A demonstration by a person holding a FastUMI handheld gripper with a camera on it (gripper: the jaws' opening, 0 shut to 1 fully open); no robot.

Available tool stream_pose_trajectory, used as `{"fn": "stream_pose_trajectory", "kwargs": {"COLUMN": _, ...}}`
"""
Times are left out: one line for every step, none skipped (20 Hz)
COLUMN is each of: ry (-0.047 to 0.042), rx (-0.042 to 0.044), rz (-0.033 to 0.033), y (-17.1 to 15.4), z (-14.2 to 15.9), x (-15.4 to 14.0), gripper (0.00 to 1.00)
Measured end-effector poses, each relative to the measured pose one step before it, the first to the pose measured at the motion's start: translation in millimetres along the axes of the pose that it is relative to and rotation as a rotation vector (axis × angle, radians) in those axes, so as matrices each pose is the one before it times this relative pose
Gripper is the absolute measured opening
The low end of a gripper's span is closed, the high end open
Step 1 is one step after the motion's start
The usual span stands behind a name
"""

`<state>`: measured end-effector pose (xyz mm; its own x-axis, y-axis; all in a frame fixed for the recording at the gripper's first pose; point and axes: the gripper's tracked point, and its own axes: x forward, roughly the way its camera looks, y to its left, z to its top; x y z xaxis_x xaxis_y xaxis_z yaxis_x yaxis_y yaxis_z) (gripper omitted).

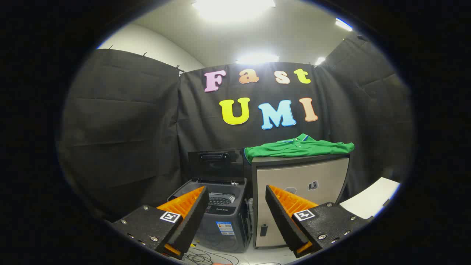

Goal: Put the clothes into the washing machine and then close the washing machine lid.

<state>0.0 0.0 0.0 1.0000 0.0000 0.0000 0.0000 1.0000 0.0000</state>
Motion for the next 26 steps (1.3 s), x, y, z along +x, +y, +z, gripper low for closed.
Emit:
{"fn": "stream_pose_trajectory", "kwargs": {"ry": -0.01346, "rx": -0.00391, "rz": 0.00489, "y": 2.53, "z": 4.04, "x": 1.52, "gripper": 0.96}}
{"fn": "stream_pose_trajectory", "kwargs": {"ry": -0.01017, "rx": -0.00256, "rz": 0.0057, "y": 2.52, "z": 4.33, "x": 1.37, "gripper": 0.96}}
{"fn": "stream_pose_trajectory", "kwargs": {"ry": -0.00468, "rx": -0.00314, "rz": 0.00302, "y": 2.23, "z": 0.65, "x": 1.4, "gripper": 0.96}}
{"fn": "stream_pose_trajectory", "kwargs": {"ry": -0.00164, "rx": -0.00476, "rz": -0.00051, "y": 0.6, "z": 1.34, "x": 0.97, "gripper": 0.96}}
{"fn": "stream_pose_trajectory", "kwargs": {"ry": -0.00027, "rx": -0.00303, "rz": -0.00422, "y": -0.07, "z": 0.69, "x": 0.3, "gripper": 0.96}}
{"fn": "stream_pose_trajectory", "kwargs": {"ry": -0.00068, "rx": 0.00127, "rz": -0.00508, "y": 0.11, "z": 0.54, "x": 0.37, "gripper": 0.96}}
{"fn": "stream_pose_trajectory", "kwargs": {"ry": 0.00004, "rx": 0.00464, "rz": -0.00518, "y": 0.03, "z": 0.96, "x": 1.34, "gripper": 0.96}}
{"fn": "stream_pose_trajectory", "kwargs": {"ry": 0.00025, "rx": 0.00602, "rz": -0.00648, "y": -0.22, "z": 0.57, "x": 1.4, "gripper": 0.96}}
{"fn": "stream_pose_trajectory", "kwargs": {"ry": 0.00026, "rx": 0.00736, "rz": -0.00632, "y": 0.03, "z": -0.26, "x": 1.61, "gripper": 0.96}}
{"fn": "stream_pose_trajectory", "kwargs": {"ry": 0.00022, "rx": 0.00617, "rz": -0.00653, "y": -0.14, "z": 0.69, "x": 1.02, "gripper": 0.96}}
{"fn": "stream_pose_trajectory", "kwargs": {"ry": 0.00129, "rx": 0.00319, "rz": -0.00676, "y": -0.49, "z": -0.79, "x": 2.37, "gripper": 0.96}}
{"fn": "stream_pose_trajectory", "kwargs": {"ry": 0.00143, "rx": 0.00008, "rz": -0.00753, "y": -1.59, "z": 0.38, "x": 1.65, "gripper": 0.96}}
{"fn": "stream_pose_trajectory", "kwargs": {"ry": 0.00102, "rx": -0.00141, "rz": -0.006, "y": -0.29, "z": 0.47, "x": 1.22, "gripper": 0.96}}
{"fn": "stream_pose_trajectory", "kwargs": {"ry": -0.00076, "rx": -0.0007, "rz": -0.00751, "y": -2.22, "z": 1.03, "x": 1.38, "gripper": 0.96}}
{"fn": "stream_pose_trajectory", "kwargs": {"ry": -0.00111, "rx": 0.00197, "rz": -0.00648, "y": -1.49, "z": -0.26, "x": 1.3, "gripper": 0.96}}
{"fn": "stream_pose_trajectory", "kwargs": {"ry": -0.00209, "rx": 0.00374, "rz": -0.00577, "y": -1.69, "z": 0.93, "x": 1.66, "gripper": 0.96}}
{"fn": "stream_pose_trajectory", "kwargs": {"ry": -0.00198, "rx": 0.00443, "rz": -0.00611, "y": -1.31, "z": -0.14, "x": 1.18, "gripper": 0.96}}
{"fn": "stream_pose_trajectory", "kwargs": {"ry": -0.00156, "rx": 0.00399, "rz": -0.00545, "y": -1.46, "z": 1.38, "x": 0.74, "gripper": 0.96}}
{"fn": "stream_pose_trajectory", "kwargs": {"ry": -0.00199, "rx": 0.00295, "rz": -0.00527, "y": -1.5, "z": -0.14, "x": 1.18, "gripper": 0.96}}
{"fn": "stream_pose_trajectory", "kwargs": {"ry": -0.00177, "rx": 0.00238, "rz": -0.00453, "y": -0.8, "z": 1.59, "x": 0.35, "gripper": 0.96}}
{"fn": "stream_pose_trajectory", "kwargs": {"ry": -0.00258, "rx": 0.00222, "rz": -0.00479, "y": -0.32, "z": 0.82, "x": -0.26, "gripper": 0.96}}
{"fn": "stream_pose_trajectory", "kwargs": {"ry": -0.00061, "rx": 0.00228, "rz": -0.00404, "y": -0.75, "z": 0.45, "x": 0.14, "gripper": 0.96}}
{"fn": "stream_pose_trajectory", "kwargs": {"ry": -0.00143, "rx": 0.00305, "rz": -0.00408, "y": -0.65, "z": 0.2, "x": 0.26, "gripper": 0.96}}
{"fn": "stream_pose_trajectory", "kwargs": {"ry": -0.00014, "rx": 0.00477, "rz": -0.00354, "y": -0.74, "z": 0.34, "x": 0.48, "gripper": 0.96}}
{"fn": "stream_pose_trajectory", "kwargs": {"ry": 0.00008, "rx": 0.00512, "rz": -0.00353, "y": -0.79, "z": -0.69, "x": -0.13, "gripper": 0.96}}
{"fn": "stream_pose_trajectory", "kwargs": {"ry": -0.00175, "rx": 0.00334, "rz": -0.00315, "y": -0.2, "z": 0.83, "x": 0.42, "gripper": 0.96}}
